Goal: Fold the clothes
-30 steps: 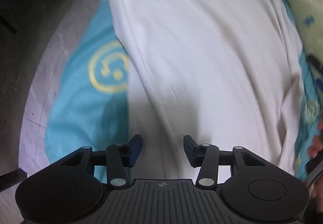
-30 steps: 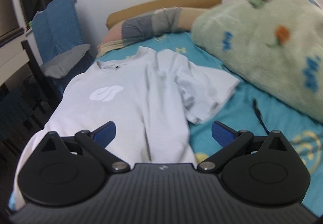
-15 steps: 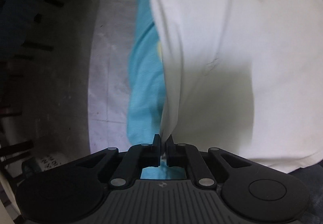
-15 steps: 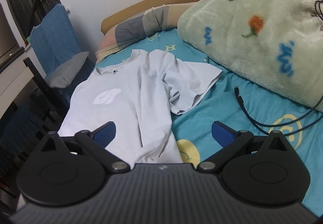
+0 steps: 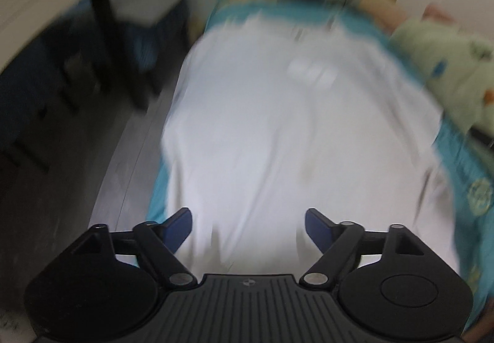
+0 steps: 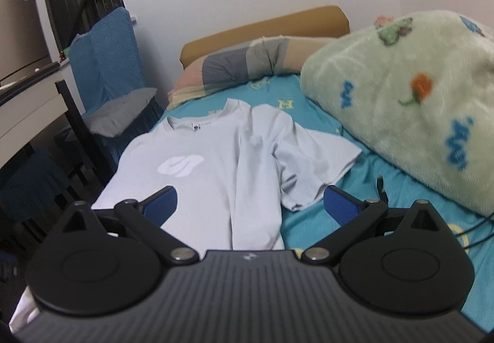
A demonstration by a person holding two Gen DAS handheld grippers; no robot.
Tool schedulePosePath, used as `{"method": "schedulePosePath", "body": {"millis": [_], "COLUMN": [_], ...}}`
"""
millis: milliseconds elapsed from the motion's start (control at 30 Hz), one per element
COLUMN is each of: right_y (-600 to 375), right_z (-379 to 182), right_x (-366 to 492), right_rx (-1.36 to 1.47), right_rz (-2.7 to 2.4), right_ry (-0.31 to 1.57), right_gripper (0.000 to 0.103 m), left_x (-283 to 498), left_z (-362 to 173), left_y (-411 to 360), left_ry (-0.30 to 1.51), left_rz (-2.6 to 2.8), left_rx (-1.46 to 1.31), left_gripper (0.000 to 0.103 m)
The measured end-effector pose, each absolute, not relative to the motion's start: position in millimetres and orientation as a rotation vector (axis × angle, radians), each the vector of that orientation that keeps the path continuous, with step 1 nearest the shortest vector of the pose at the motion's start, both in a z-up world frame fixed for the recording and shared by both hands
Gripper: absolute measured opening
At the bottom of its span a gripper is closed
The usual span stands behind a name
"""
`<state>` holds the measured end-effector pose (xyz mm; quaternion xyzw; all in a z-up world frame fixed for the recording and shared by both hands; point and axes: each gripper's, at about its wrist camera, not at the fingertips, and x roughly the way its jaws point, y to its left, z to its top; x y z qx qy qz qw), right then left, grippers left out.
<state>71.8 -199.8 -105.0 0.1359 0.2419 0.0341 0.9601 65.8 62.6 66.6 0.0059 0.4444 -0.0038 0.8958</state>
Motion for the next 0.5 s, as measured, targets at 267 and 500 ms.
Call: {"method": "schedulePosePath", "body": {"millis": [267, 500], "right_y": [-189, -194], "right_z": [-88, -81], "right_x": [58, 56], "right_rx": [0.218, 0.268], "right_rz": [0.077, 0.049], "right_ry": [0.377, 0.325], "right_gripper": [0.103, 0.103], "left_x": [51, 42], "left_z": [81, 24], "left_y": [-26, -8], "left_ry": [0.566, 0.545], "left_rz": [-0.148, -0.184], "left_rx": [0.085, -0.016], "left_gripper": [0.097, 0.098]}}
